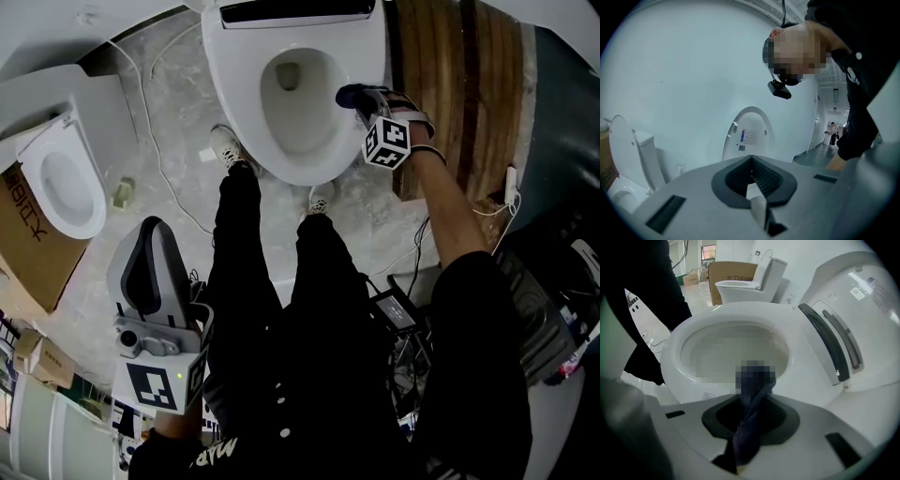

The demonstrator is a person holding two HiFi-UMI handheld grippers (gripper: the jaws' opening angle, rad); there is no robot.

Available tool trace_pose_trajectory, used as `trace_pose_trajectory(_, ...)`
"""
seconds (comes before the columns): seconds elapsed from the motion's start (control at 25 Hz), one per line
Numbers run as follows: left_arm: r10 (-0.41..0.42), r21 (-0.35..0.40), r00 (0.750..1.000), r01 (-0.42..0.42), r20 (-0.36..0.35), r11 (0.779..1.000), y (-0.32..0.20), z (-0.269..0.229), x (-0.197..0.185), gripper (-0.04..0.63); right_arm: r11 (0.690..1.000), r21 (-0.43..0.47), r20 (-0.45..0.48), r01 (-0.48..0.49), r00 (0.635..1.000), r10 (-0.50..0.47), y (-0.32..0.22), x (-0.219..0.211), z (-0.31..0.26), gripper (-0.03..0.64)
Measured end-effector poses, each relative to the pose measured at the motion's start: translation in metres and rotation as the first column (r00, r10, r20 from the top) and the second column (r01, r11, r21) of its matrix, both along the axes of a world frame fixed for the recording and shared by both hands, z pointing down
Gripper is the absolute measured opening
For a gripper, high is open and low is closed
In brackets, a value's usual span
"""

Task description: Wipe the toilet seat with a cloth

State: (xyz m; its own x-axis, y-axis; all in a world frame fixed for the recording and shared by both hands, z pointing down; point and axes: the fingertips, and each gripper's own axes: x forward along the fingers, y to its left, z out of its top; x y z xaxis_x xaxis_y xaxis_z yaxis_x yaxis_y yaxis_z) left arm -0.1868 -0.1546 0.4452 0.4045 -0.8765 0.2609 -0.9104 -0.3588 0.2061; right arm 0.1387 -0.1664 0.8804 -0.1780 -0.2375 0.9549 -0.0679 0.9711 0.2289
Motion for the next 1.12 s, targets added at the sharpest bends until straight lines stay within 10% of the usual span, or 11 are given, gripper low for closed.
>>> trace_pose_trajectory(1.12,0.055,-0.001,0.998,-0.055,-0.007,0.998,0.015,-0.006,0.027,0.008,0.980,-0.146,0.091,-0.139,0.984,0.153,0.118,-0.023,0.001,0.094)
